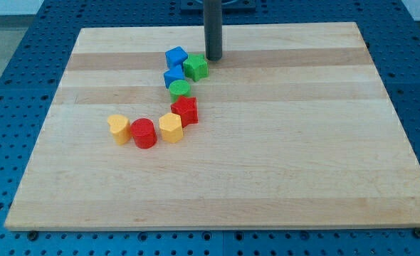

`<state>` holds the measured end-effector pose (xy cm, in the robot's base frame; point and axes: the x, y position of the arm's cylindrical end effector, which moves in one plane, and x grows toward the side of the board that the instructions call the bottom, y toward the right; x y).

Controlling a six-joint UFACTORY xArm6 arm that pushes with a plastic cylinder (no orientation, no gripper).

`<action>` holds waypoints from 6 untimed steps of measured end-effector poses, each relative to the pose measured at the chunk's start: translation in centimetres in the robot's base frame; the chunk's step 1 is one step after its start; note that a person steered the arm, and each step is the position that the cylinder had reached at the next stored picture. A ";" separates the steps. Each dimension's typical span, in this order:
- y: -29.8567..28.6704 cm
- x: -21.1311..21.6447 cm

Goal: Slide your arm towards the top center of the board

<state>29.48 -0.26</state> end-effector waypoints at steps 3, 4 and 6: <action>-4.3 5.0; -5.2 3.6; -6.2 1.2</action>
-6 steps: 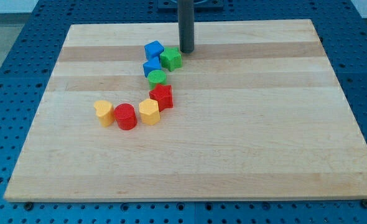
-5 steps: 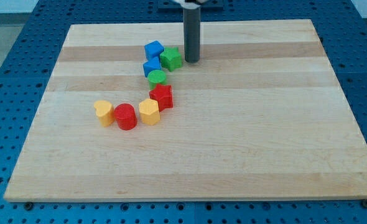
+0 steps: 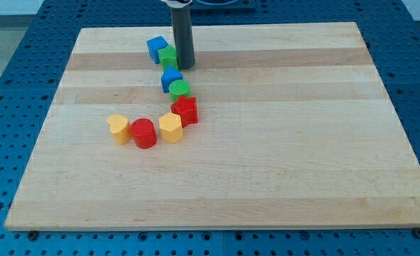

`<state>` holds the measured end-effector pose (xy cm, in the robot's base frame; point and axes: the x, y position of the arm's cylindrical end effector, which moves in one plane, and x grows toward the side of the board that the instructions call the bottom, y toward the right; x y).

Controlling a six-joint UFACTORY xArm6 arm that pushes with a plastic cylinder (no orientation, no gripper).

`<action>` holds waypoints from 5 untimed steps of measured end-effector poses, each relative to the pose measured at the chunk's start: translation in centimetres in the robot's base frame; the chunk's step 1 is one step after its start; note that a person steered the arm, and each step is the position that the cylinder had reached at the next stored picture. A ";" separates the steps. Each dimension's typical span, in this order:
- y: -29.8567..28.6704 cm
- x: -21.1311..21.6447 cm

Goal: Slide your arm towards the top center of the board

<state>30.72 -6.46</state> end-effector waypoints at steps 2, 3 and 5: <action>0.6 -3.3; 0.2 -8.1; -4.1 -11.5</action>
